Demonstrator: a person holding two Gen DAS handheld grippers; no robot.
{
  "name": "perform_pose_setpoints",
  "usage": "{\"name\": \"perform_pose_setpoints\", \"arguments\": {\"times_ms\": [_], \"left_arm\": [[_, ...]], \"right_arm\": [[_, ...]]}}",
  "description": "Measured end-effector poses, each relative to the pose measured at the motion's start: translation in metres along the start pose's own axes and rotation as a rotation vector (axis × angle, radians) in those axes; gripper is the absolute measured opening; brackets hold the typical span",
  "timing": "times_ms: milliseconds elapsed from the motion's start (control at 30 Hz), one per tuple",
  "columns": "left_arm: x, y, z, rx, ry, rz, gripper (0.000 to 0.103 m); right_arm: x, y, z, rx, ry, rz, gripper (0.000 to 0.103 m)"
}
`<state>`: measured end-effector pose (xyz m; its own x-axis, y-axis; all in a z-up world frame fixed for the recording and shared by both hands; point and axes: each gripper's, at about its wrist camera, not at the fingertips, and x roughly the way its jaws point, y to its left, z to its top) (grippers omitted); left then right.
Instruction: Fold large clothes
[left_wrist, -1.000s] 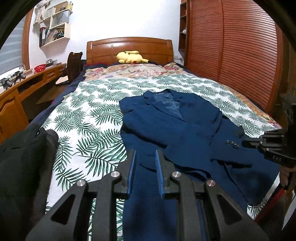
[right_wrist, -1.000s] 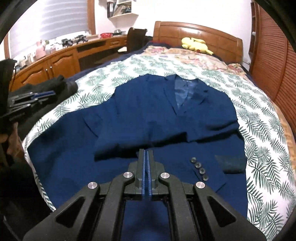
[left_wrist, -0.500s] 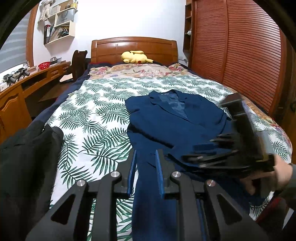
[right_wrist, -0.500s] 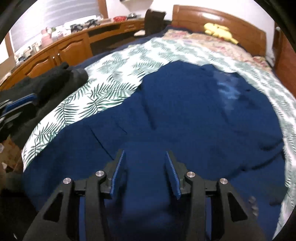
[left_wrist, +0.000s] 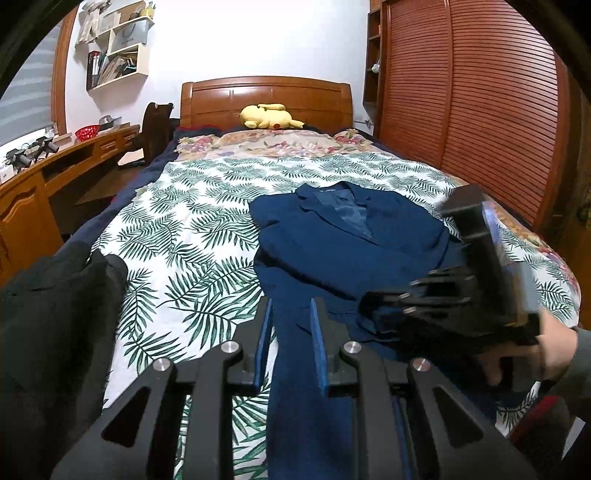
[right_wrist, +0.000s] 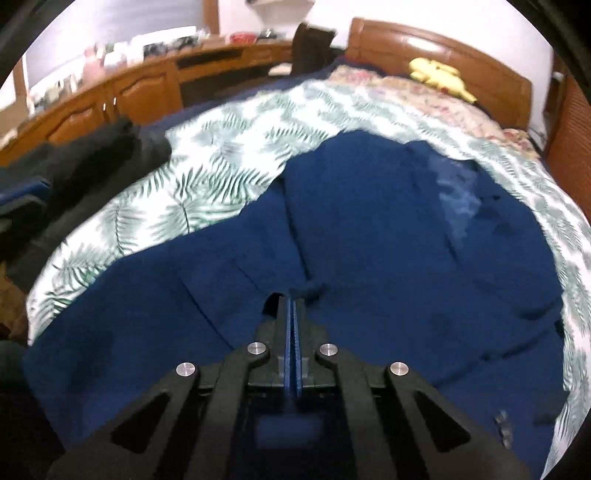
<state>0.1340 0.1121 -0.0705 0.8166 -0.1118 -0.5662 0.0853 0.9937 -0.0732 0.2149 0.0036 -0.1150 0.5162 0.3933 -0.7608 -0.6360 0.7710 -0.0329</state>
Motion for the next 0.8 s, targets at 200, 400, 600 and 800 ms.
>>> {"name": "perform_pose_setpoints", "arguments": {"times_ms": [200,400,600,800], "left_arm": [[0.001,-0.005,0.000,0.010,0.002,-0.008,0.018],[0.003,-0.011,0.002,0.015,0.003,-0.020,0.018],[0.011,-0.032,0.003,0.045,0.013,-0.068,0.018],[0.021,-0.068,0.004,0.103,0.040,-0.155,0.018]], "right_arm": [[-0.067,-0.035,-0.036,0.074,-0.092,-0.055,0.000],[-0.122,-0.066,-0.086,0.170,-0.116,-0.092,0.000],[-0.148,-0.070,-0.132,0.216,-0.080,-0.097,0.000],[-0.146,-0.056,-0.157,0.211,-0.023,-0.072,0.000]]}}
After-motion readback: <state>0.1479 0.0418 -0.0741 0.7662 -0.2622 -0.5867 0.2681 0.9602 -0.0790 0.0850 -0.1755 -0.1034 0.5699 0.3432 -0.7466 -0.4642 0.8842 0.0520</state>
